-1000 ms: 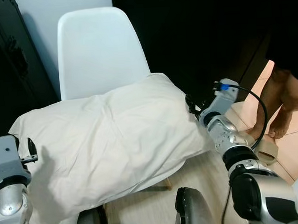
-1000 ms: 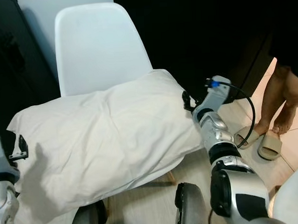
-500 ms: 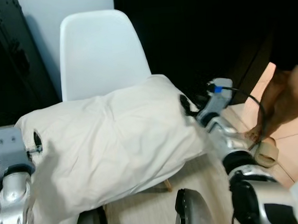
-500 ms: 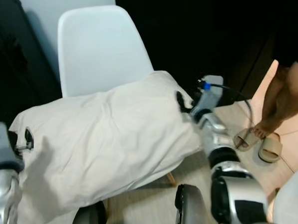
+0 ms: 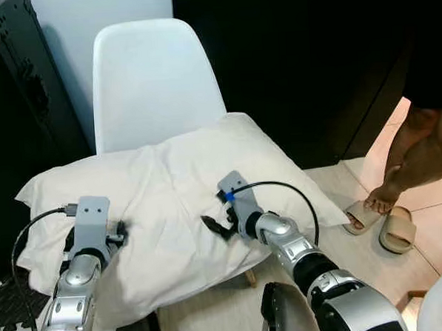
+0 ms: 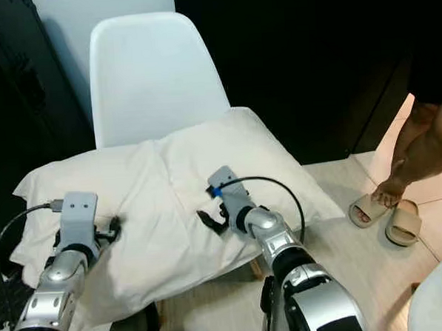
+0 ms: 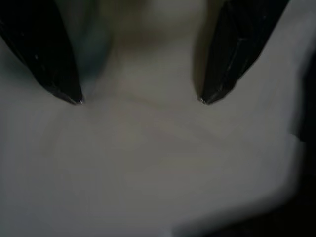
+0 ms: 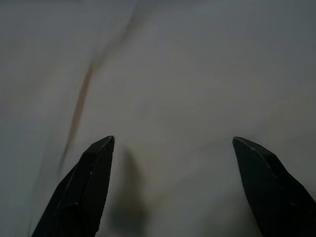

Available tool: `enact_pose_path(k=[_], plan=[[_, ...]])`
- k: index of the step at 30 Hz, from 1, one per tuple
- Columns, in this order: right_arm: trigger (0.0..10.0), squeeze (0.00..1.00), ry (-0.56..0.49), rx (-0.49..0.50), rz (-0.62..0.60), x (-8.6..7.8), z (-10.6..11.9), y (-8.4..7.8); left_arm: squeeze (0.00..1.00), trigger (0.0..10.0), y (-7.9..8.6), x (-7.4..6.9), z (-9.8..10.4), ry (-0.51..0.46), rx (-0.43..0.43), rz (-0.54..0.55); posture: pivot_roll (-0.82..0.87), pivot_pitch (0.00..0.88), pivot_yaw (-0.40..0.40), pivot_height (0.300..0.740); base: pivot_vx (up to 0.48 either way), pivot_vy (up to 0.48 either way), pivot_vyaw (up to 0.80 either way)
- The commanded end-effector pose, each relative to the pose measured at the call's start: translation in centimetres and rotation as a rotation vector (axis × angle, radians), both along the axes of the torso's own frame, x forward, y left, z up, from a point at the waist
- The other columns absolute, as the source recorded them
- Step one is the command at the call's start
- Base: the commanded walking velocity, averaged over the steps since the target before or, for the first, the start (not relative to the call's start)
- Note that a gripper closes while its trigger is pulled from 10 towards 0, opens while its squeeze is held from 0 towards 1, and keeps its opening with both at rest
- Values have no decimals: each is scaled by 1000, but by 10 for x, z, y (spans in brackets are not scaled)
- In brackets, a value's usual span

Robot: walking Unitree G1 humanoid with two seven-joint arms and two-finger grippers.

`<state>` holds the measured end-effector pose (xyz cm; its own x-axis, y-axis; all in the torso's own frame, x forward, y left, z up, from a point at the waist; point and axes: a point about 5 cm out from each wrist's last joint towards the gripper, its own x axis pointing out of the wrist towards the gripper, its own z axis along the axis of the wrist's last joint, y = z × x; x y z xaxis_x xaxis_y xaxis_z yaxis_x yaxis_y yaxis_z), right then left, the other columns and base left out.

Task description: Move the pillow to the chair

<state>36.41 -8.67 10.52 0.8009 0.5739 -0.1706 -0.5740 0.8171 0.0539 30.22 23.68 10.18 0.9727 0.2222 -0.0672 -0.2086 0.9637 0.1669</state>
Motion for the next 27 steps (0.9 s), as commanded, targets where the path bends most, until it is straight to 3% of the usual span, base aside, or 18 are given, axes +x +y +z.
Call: enact_pose_path(k=[1,2,3,4,5,8,10,11,12,13,14,18,21,23,24,25,26,27], plan=[[10000,0,-45,134,-62,10,22,-6,0,10000,4,3,20,-128,-19,32,91,94,-74,520,0,0,0],[10000,0,-26,20,-58,7,10,-9,0,10000,2,2,7,-63,29,7,91,91,-68,520,0,0,0],[10000,0,-26,20,-58,7,10,-9,0,10000,2,2,7,-63,29,7,91,91,-68,520,0,0,0],[10000,0,-15,-85,-37,2,0,-9,0,10000,1,0,-4,-1,51,-6,91,91,-68,520,0,0,0],[10000,0,-6,-119,-10,-2,-8,-7,0,10000,-1,-2,-9,31,75,-13,88,94,-67,520,0,0,0],[10000,0,16,41,-28,-5,-8,-5,0,10000,1,-5,20,-167,36,61,92,94,-61,520,0,0,0],[10000,0,36,56,-41,-6,-11,-6,0,10000,3,-7,20,-163,20,85,97,90,-60,520,0,0,0],[10000,0,62,-34,-35,-10,-22,-7,0,10000,-2,-8,0,-33,18,51,97,89,-61,520,0,0,0],[10000,0,62,-34,-35,-10,-22,-7,0,10000,-2,-8,0,-33,18,51,97,89,-61,520,0,0,0],[10000,0,61,-166,-1,-17,-34,-8,0,10000,-6,-15,-31,128,64,2,92,96,-59,520,0,0,0],[10000,0,51,-190,13,-18,-35,-7,0,10000,-7,-17,-37,150,85,-9,92,96,-59,520,0,0,0],[10000,0,-50,84,-48,0,7,-8,0,10000,-2,-5,15,-145,-8,60,89,94,-60,520,0,0,0],[10000,0,-51,147,-80,4,13,-11,0,10000,0,-3,24,-188,-12,76,87,87,-56,520,0,0,0],[10000,0,24,-2,-79,-2,-8,-12,0,10000,-2,-6,-9,19,2,39,90,83,-55,520,0,0,0],[10000,0,58,-139,-39,-9,-24,-11,0,10000,-3,-12,-31,156,53,19,88,81,-54,520,0,0,0],[10000,0,58,-139,-39,-9,-24,-11,0,10000,-3,-12,-31,156,53,19,88,81,-54,520,0,0,0],[10000,0,76,-238,-6,-15,-35,-12,0,10000,-4,-17,-44,240,89,2,87,78,-53,520,0,0,0],[10000,0,77,-276,3,-19,-41,-13,0,10000,-5,-19,-47,247,97,-10,88,77,-55,520,0,0,0]])
